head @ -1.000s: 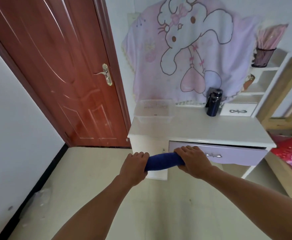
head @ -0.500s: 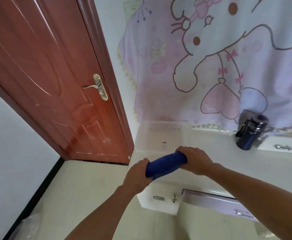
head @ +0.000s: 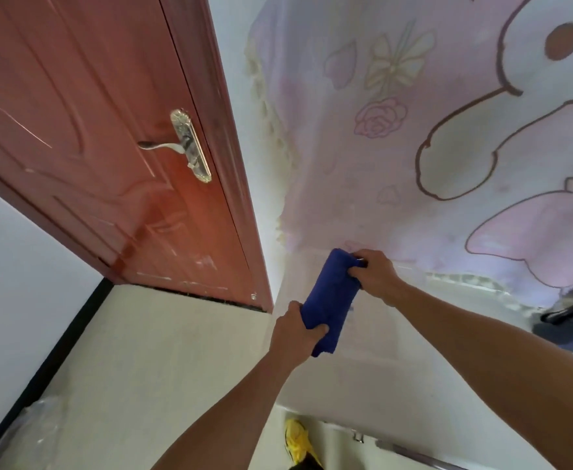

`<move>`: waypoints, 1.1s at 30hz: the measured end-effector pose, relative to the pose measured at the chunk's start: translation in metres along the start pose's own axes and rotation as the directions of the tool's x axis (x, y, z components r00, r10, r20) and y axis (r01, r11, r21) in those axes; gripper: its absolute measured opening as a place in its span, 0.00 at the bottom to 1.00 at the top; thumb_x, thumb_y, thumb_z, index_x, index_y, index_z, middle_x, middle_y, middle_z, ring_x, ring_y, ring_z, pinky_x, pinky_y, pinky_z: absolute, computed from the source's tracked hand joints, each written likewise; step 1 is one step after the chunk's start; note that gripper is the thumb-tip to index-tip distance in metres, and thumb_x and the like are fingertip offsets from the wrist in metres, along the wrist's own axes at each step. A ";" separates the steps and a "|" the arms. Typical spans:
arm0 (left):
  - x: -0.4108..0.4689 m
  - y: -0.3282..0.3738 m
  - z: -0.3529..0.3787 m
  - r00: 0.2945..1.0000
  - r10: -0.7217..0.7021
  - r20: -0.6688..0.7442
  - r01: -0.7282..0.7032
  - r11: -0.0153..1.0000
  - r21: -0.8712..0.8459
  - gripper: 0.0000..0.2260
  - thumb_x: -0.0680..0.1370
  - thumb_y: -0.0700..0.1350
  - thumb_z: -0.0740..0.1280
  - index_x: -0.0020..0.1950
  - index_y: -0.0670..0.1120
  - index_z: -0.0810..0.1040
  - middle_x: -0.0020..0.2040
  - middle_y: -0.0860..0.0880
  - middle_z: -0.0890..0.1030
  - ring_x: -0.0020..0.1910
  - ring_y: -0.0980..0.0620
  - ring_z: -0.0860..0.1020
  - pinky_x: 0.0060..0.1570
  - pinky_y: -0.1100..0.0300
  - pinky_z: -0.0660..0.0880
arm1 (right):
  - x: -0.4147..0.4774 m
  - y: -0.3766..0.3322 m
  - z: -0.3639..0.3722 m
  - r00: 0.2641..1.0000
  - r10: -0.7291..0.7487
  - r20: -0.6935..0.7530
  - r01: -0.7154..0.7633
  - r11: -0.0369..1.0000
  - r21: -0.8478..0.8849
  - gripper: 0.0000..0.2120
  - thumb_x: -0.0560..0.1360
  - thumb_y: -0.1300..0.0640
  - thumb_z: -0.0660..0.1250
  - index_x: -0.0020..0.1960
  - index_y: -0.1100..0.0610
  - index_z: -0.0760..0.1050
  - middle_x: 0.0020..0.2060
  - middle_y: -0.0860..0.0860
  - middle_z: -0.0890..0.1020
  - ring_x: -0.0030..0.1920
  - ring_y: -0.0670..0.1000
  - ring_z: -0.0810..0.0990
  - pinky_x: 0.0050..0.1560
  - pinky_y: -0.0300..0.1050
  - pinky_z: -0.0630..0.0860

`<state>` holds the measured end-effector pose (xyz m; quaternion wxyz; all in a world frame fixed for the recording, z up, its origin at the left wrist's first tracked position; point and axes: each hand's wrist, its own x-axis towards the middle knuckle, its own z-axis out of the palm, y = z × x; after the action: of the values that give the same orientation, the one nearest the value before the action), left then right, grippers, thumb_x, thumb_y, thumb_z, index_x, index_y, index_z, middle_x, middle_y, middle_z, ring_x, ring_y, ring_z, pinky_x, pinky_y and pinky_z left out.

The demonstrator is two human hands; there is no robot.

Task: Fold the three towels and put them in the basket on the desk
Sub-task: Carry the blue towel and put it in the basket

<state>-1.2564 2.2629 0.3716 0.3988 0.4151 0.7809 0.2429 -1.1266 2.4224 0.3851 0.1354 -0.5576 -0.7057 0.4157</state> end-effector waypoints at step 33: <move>0.053 -0.029 0.015 0.831 0.175 0.527 -0.528 0.545 0.651 0.51 0.64 0.69 0.25 0.68 0.49 0.72 0.69 0.43 0.68 0.65 0.43 0.66 0.66 0.47 0.60 | 0.072 0.049 0.089 0.914 -0.085 0.396 0.350 0.661 -0.664 0.36 0.74 0.66 0.63 0.77 0.48 0.55 0.69 0.51 0.64 0.66 0.55 0.68 0.58 0.51 0.75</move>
<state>-1.2751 2.2923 0.3198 0.2722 0.7367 0.6048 -0.1316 -1.1762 2.4495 0.2743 -0.1663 -0.3972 -0.8860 0.1718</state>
